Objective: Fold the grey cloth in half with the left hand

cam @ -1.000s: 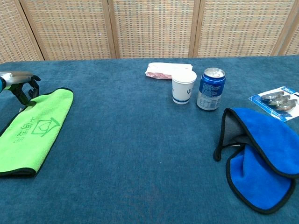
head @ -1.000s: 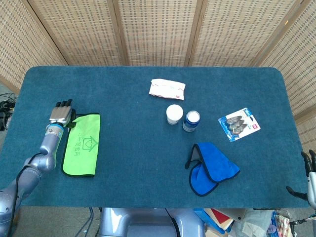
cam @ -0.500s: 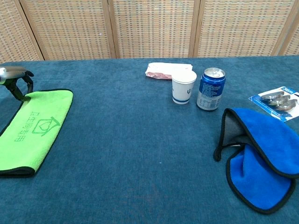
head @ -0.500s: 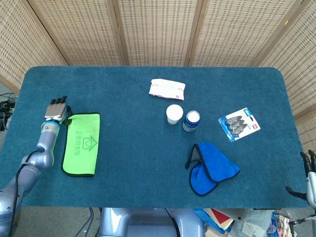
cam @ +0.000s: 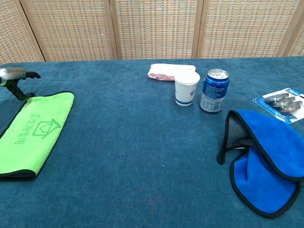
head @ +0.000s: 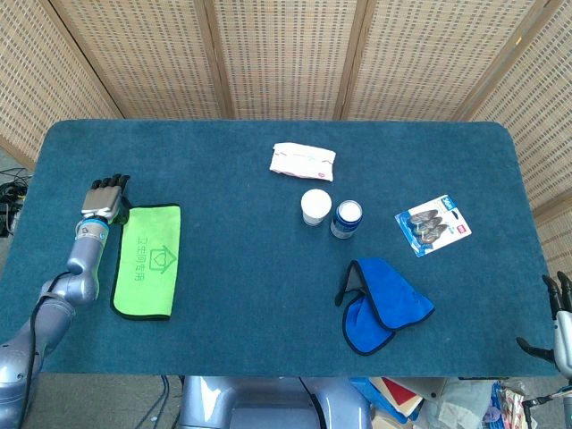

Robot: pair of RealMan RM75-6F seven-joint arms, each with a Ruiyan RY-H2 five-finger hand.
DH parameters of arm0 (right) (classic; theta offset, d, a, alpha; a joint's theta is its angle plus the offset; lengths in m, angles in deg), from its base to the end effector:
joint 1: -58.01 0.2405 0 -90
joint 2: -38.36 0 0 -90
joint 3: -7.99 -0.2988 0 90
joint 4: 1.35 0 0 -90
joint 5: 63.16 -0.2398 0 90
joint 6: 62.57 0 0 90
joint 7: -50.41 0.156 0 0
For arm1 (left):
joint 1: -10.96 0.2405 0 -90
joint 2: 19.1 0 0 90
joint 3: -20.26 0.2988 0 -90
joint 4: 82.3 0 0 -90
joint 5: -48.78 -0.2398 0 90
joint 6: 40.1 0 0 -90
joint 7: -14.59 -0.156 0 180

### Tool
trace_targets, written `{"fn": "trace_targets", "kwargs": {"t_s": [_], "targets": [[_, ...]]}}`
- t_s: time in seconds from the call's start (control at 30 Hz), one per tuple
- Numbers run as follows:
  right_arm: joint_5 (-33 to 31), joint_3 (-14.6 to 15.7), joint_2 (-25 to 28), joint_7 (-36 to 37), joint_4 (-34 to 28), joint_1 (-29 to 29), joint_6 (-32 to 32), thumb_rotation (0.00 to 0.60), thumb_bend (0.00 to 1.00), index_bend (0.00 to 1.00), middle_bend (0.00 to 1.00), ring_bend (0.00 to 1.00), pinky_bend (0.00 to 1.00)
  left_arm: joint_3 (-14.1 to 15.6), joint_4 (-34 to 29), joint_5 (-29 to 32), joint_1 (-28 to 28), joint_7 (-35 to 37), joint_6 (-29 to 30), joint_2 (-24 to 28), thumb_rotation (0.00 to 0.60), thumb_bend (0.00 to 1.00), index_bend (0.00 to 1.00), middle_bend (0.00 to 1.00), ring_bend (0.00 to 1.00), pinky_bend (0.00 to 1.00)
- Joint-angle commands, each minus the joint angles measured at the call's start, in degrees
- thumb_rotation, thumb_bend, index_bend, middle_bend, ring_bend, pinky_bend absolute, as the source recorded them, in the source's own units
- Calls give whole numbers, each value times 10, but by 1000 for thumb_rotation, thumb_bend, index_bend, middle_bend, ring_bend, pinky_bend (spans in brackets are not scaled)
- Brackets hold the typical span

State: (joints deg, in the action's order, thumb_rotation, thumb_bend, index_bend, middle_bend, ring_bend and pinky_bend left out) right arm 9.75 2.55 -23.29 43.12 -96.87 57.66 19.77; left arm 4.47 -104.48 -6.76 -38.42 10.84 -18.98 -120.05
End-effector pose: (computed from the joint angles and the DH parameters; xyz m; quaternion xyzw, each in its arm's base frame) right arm -0.3998 -0.1697 0.1732 0.5268 -0.4331 0.2851 0.6735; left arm -0.3567 0.5328 0.0165 -0.6281 -0.4820 -0.1771 0.5846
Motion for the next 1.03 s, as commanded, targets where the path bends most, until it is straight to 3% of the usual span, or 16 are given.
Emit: {"fn": "trace_targets", "kwargs": {"t_s": [0.03, 0.13, 0.23, 0.37, 0.67, 0.93, 1.03], "targets": [[2, 1, 1, 0, -1, 0, 1, 600, 0, 12, 0, 0, 0, -1, -22, -17, 9, 22, 22, 15, 600, 381, 0, 0, 0, 0], [6, 1, 2, 3, -3, -2, 5, 600, 0, 12, 0, 0, 0, -4, -70, -38, 24, 58, 57, 48, 600, 361, 0, 0, 0, 0], [19, 4, 6, 11, -8, -5, 13, 600, 0, 12, 0, 0, 0, 0, -190, -87, 73, 114, 160, 127, 600, 328, 0, 0, 0, 0], [31, 7, 9, 20, -10, -8, 19, 600, 0, 12, 0, 0, 0, 15, -321, -126, 132, 129, 254, 213, 600, 274, 0, 0, 0, 0], [61, 11, 10, 42, -5, -12, 37, 600, 0, 12, 0, 0, 0, 44, -534, -170, 257, 76, 468, 320, 600, 218, 0, 0, 0, 0], [105, 15, 3, 69, 8, -19, 71, 600, 0, 12, 0, 0, 0, 110, -730, -198, 385, -43, 633, 390, 600, 209, 0, 0, 0, 0], [117, 19, 4, 74, 9, -22, 80, 600, 0, 12, 0, 0, 0, 138, -772, -227, 420, -60, 674, 401, 600, 209, 0, 0, 0, 0]]}}
